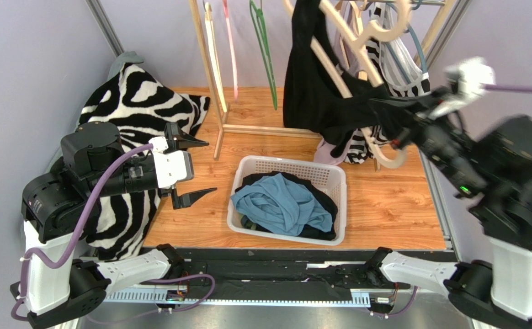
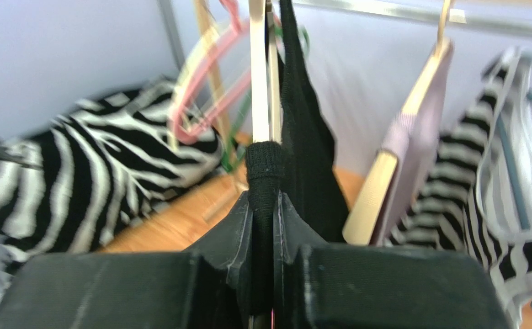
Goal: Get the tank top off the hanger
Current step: Move the hanger to the clothesline.
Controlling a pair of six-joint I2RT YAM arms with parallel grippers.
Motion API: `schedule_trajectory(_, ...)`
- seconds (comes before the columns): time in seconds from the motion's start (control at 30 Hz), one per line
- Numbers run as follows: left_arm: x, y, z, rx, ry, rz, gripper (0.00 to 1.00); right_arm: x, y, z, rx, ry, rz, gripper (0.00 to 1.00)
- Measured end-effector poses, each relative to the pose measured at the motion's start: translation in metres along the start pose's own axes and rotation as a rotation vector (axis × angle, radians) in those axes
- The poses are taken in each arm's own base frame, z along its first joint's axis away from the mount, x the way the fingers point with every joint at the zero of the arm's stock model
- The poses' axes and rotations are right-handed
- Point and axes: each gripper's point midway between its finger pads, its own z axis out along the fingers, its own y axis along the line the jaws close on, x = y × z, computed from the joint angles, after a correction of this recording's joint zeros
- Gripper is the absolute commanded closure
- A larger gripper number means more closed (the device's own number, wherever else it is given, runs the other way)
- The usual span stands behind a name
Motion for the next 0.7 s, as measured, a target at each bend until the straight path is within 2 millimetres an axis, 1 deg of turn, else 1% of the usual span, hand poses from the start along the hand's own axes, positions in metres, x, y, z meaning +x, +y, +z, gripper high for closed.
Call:
schedule_trajectory(0.07, 0.000, 0.000, 0.000, 0.002, -0.003, -0.005, 0.01, -0.023, 0.005, -0.019, -0.053, -0.090, 0.015, 1.00)
schedule_trajectory(0.17, -0.001, -0.001, 0.000, 0.006, -0.007, -0.010, 0.01, -0.064, 0.014, -0.058, -0.150, -0.247, 0.028, 1.00)
schedule_trajectory(0.27, -0.001, -0.001, -0.001, 0.006, -0.010, -0.011, 0.01, -0.089, 0.021, -0.081, -0.215, -0.357, 0.038, 1.00)
schedule_trajectory(0.33, -0.002, -0.002, -0.001, 0.007, -0.012, -0.012, 0.01, -0.094, 0.025, -0.090, -0.251, -0.400, 0.046, 1.00)
schedule_trajectory(0.4, -0.002, -0.002, -0.002, 0.008, -0.015, -0.013, 0.01, -0.091, 0.030, -0.095, -0.286, -0.415, 0.051, 1.00)
schedule_trajectory(0.47, -0.003, -0.003, -0.002, 0.012, -0.018, -0.013, 0.01, -0.091, 0.035, -0.098, -0.313, -0.415, 0.055, 1.00)
schedule_trajectory(0.57, -0.003, -0.004, -0.002, 0.018, -0.023, -0.013, 0.01, -0.097, 0.043, -0.100, -0.361, -0.422, 0.065, 1.00)
schedule_trajectory(0.7, -0.004, -0.005, -0.002, 0.023, -0.028, -0.016, 0.01, -0.101, 0.049, -0.104, -0.396, -0.428, 0.078, 1.00)
